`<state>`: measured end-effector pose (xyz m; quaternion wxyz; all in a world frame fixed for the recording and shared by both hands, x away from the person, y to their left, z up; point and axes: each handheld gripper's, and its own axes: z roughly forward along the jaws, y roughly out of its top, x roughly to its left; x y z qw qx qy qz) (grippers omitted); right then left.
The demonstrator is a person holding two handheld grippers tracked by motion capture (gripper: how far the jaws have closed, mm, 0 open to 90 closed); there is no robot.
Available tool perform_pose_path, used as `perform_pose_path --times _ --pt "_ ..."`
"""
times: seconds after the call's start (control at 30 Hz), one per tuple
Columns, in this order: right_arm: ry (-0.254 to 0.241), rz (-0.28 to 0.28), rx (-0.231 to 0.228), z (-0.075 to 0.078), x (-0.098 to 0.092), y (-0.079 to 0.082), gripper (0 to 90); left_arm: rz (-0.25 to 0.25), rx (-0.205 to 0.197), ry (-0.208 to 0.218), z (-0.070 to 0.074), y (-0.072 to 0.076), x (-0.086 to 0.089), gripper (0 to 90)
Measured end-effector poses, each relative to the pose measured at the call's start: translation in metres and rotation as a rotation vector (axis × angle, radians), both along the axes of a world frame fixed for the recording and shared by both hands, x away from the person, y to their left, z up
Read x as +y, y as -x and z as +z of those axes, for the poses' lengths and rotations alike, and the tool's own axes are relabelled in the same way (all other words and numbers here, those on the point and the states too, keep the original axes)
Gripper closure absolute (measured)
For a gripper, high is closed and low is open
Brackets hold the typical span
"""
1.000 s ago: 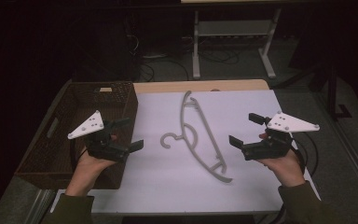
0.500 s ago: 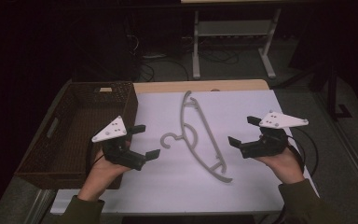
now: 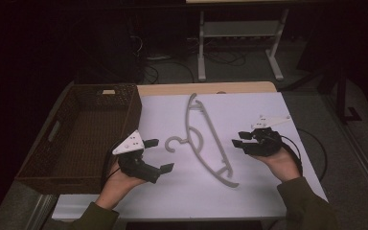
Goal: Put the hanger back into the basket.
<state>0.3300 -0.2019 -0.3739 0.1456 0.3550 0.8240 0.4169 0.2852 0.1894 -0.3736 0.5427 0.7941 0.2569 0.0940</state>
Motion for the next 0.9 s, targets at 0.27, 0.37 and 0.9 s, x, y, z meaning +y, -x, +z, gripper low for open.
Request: perform_pose_path --times 0.27,0.37,0.9 --pt "0.085 0.001 0.102 -0.036 0.016 -0.028 89.1 0.036 -0.007 0.022 -0.013 0.001 0.005 0.0" --pt "0.113 0.015 0.135 -0.047 0.022 -0.033 89.5 0.03 -0.001 0.016 -0.015 0.002 0.005 0.0" --pt "0.123 0.103 0.202 -0.066 0.045 -0.036 89.7 0.023 0.007 0.008 -0.018 0.004 0.005 0.0"
